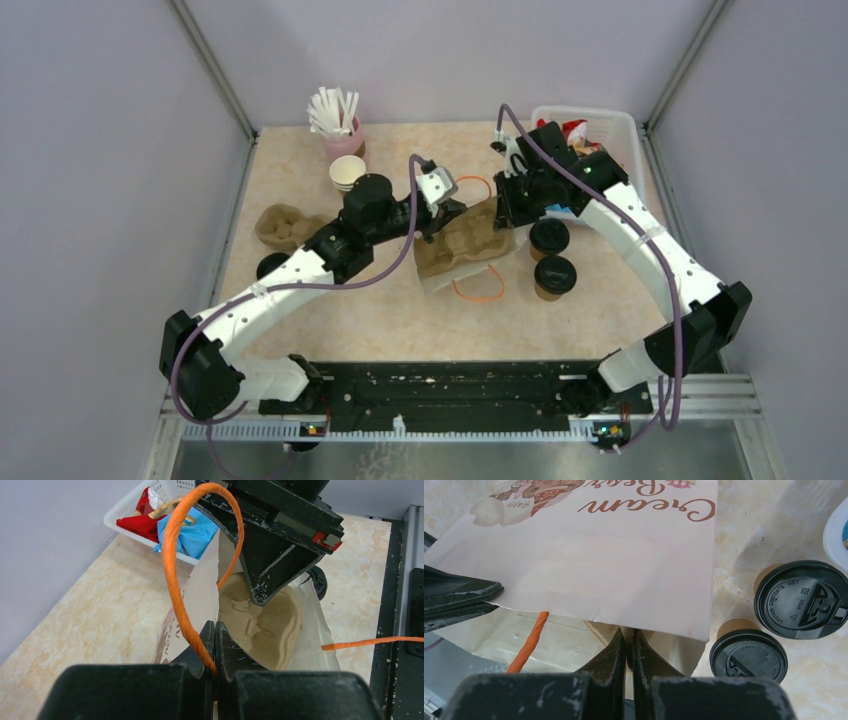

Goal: Pack the takeout coffee

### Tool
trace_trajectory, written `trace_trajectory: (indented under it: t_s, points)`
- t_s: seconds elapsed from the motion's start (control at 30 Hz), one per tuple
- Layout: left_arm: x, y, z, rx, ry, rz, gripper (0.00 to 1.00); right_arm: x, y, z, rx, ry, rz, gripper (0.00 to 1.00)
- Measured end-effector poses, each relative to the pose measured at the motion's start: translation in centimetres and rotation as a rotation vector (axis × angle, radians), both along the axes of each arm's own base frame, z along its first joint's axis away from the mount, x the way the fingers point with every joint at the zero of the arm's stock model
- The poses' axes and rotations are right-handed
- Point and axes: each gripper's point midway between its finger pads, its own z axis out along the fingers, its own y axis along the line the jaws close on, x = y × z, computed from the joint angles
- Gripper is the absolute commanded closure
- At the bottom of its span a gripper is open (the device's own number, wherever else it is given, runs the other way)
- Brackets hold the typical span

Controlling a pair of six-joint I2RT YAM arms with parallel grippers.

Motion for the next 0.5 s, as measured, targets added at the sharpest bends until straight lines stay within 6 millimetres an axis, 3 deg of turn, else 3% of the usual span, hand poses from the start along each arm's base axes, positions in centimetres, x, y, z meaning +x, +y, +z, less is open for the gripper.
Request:
trace_trajectory:
  t_s: [0.5]
  points:
    - [0.6,0.4,-0.4,-0.009,0.021,0.051,1.00,0.5,0.0,1.4,0.019,-0.108,0.050,0.98]
